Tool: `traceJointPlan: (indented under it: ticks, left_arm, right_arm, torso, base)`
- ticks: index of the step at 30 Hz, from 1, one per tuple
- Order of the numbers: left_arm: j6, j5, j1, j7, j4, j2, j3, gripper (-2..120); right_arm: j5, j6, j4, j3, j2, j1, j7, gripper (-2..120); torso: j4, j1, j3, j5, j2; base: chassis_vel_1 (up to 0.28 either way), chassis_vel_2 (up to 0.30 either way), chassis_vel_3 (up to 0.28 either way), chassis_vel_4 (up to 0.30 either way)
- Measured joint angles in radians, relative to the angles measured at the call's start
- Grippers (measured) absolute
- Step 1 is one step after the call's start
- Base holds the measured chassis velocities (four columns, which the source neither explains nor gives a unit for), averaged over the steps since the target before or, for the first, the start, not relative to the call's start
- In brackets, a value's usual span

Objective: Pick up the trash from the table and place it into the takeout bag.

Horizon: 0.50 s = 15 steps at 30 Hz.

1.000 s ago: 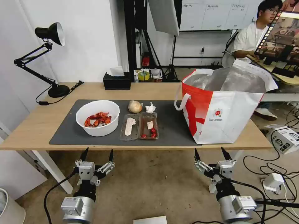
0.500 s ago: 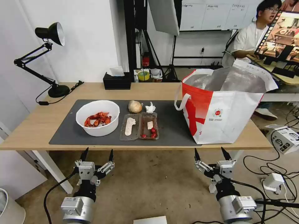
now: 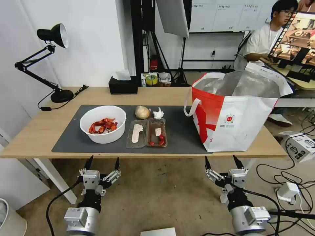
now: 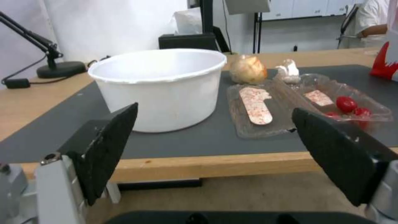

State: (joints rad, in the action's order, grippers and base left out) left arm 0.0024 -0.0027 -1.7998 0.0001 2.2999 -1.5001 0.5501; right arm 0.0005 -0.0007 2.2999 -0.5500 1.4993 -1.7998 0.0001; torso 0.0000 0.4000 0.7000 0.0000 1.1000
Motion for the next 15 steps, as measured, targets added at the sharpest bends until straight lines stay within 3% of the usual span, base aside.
traceJointPlan:
  ticks: [3,6,9,11,15]
  left_arm:
    - [0.033,-0.031,0.004,-0.008,0.014,-0.002,0.003,100]
    - [0.155,-0.144,0.024,-0.043,0.075,-0.010,0.016,100]
    - [0.186,-0.172,0.029,-0.052,0.090,-0.012,0.020,100]
    - [0.285,-0.265,0.044,-0.081,0.139,-0.020,0.030,100]
    - [0.295,-0.314,0.068,-0.093,0.118,-0.009,0.025,100]
  right_arm:
    - [0.017,-0.026,0.004,0.000,-0.019,0.008,0.007,100]
    - [0.087,-0.132,0.031,-0.003,-0.095,0.048,0.037,100]
    - [0.107,-0.162,0.039,-0.005,-0.116,0.059,0.046,100]
    - [0.175,-0.265,0.064,-0.009,-0.189,0.095,0.076,100]
    - [0.255,-0.386,0.094,-0.013,-0.275,0.140,0.111,100]
  torso:
    - [-0.0001,0.000,0.000,-0.0001,0.000]
    - [0.0001,0.000,0.000,0.0001,0.000]
    - [0.0001,0.000,0.000,0.0002,0.000]
    - [0.0001,0.000,0.000,0.0001,0.000]
    - [-0.0001,0.000,0.000,-0.0001,0.000]
  base:
    - [0.000,0.000,0.000,0.000]
    - [0.000,0.000,0.000,0.000]
    - [0.000,0.000,0.000,0.000]
    - [0.000,0.000,0.000,0.000]
    - [0.000,0.000,0.000,0.000]
